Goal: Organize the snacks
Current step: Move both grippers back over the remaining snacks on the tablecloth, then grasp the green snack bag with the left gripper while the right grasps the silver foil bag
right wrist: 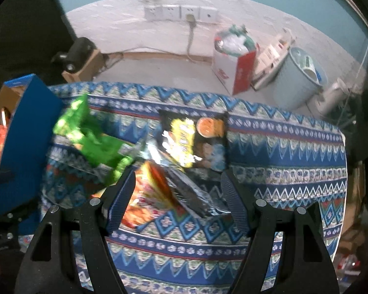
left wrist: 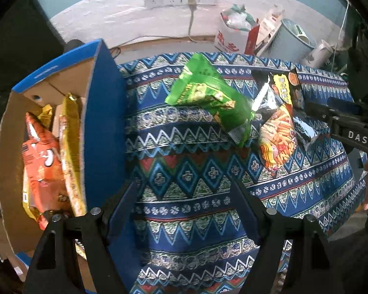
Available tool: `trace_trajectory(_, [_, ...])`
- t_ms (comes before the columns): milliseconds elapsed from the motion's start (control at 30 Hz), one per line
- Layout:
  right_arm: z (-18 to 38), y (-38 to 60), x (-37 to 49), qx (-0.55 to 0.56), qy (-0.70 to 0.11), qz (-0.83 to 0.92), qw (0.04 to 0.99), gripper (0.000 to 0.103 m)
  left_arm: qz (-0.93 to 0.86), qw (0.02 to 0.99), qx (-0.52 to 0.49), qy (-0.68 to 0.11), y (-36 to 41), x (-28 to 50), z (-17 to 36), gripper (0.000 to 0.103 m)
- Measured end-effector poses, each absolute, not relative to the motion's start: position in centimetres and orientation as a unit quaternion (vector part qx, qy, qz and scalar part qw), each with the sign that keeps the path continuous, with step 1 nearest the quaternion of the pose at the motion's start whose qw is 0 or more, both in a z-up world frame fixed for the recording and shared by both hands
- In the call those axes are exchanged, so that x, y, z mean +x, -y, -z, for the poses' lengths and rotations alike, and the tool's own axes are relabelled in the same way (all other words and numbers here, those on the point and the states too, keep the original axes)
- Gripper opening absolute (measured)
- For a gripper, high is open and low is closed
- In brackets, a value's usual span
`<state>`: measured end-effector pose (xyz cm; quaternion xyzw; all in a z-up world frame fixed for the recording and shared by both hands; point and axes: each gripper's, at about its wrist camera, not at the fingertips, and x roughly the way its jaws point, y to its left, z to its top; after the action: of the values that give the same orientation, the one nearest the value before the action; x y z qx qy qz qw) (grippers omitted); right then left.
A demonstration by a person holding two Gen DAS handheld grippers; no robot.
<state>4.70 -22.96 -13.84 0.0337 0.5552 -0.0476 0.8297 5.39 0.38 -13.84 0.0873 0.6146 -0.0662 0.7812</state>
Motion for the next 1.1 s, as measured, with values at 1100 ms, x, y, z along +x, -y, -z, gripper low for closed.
trace_trajectory(1100, [22.3, 21.7, 5.0, -0.012, -0.645, -0.009, 0.764, 0.043, 0.06, 0.744, 0.009, -0.665, 0.6, 9.9, 17.1, 0.08])
